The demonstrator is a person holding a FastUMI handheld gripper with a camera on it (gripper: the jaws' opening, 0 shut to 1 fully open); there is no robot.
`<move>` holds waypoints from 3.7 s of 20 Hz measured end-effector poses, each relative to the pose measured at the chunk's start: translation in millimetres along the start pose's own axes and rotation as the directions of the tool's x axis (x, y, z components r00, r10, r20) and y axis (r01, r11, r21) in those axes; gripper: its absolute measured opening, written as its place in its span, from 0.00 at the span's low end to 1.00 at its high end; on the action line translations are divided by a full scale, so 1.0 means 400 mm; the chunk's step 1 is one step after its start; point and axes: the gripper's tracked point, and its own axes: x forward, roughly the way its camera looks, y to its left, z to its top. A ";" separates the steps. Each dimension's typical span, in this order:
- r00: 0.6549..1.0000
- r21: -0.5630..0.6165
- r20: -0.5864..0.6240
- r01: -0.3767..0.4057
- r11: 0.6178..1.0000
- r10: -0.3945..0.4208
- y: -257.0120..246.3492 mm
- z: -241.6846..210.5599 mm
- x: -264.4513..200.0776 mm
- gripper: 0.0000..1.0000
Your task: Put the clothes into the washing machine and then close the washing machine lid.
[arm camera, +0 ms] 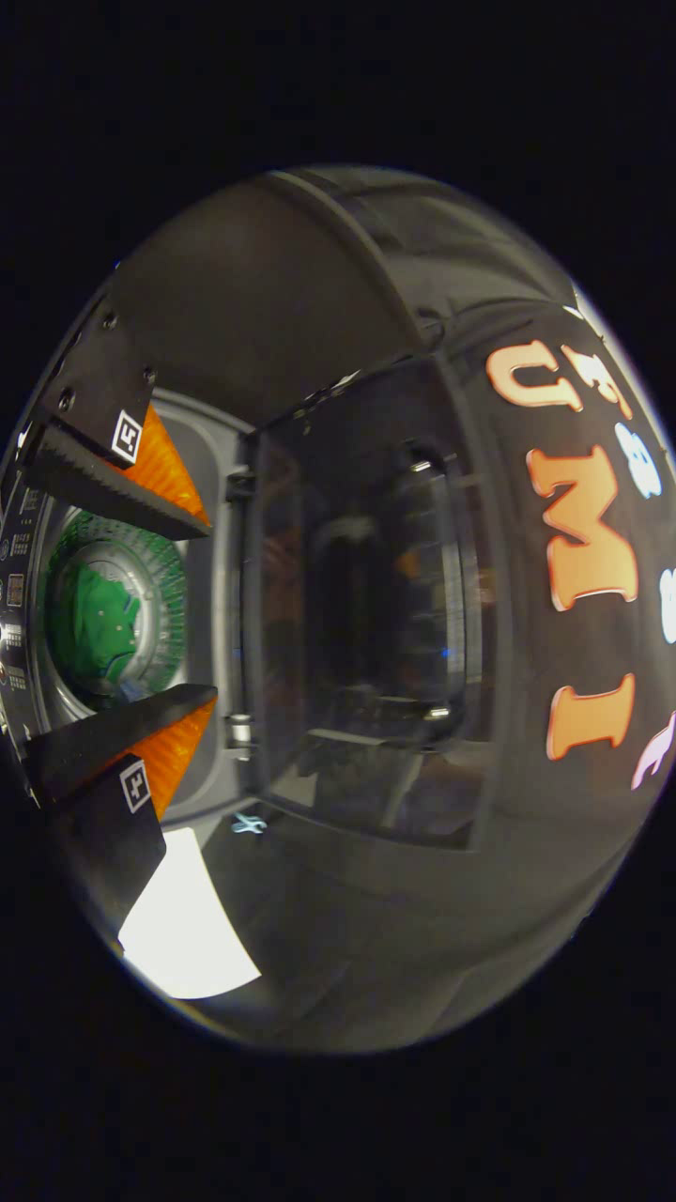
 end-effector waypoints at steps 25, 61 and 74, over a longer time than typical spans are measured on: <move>0.993 -0.107 0.099 0.078 0.991 -0.068 0.038 0.501 0.162 0.96; 0.991 -0.016 0.114 0.075 0.997 -0.073 0.067 0.240 -0.051 0.96; 0.992 0.000 0.109 0.068 0.998 -0.068 0.087 0.161 -0.143 0.96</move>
